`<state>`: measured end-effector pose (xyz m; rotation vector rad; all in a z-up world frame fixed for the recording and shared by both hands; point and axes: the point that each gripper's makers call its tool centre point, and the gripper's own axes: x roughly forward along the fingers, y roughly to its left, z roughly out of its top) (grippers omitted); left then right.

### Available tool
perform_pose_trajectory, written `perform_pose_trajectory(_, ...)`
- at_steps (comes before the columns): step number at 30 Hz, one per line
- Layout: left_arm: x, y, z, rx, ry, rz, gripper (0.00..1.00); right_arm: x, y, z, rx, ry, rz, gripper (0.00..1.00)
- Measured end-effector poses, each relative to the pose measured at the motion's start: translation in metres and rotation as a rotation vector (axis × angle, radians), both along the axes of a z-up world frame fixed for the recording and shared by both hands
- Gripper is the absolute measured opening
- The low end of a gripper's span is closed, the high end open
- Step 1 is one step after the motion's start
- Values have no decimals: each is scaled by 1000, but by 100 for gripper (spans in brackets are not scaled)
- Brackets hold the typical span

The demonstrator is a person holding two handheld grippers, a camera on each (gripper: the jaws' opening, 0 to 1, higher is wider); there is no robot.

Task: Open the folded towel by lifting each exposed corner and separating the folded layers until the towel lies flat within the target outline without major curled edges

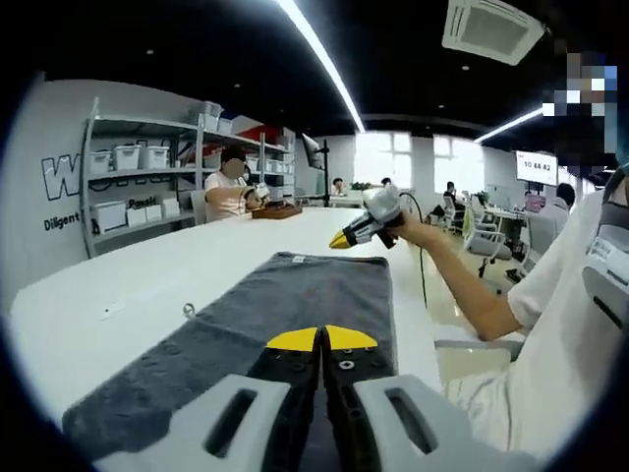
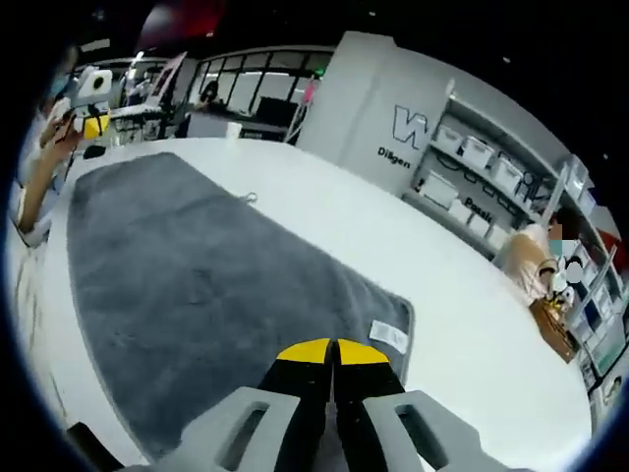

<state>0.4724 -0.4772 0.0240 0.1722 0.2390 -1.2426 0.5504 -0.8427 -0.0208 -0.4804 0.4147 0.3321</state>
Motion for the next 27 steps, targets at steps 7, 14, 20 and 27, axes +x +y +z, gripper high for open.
perform_pose_trajectory(7, 1, -22, -38, 95, 27, -15, 1, 17, -13, 4, -139, -49, -47, 0)
perform_pose_trajectory(14, 0, -34, -71, 195, 6, -15, 1, 31, -14, 8, -141, -88, 22, 0)
perform_pose_trajectory(20, -17, -45, -94, 198, 72, -107, 1, 49, -16, 35, -44, -159, -12, 0)
perform_pose_trajectory(27, -26, -52, -111, 204, 72, -160, 1, 81, -20, 44, 23, -209, -58, 0)
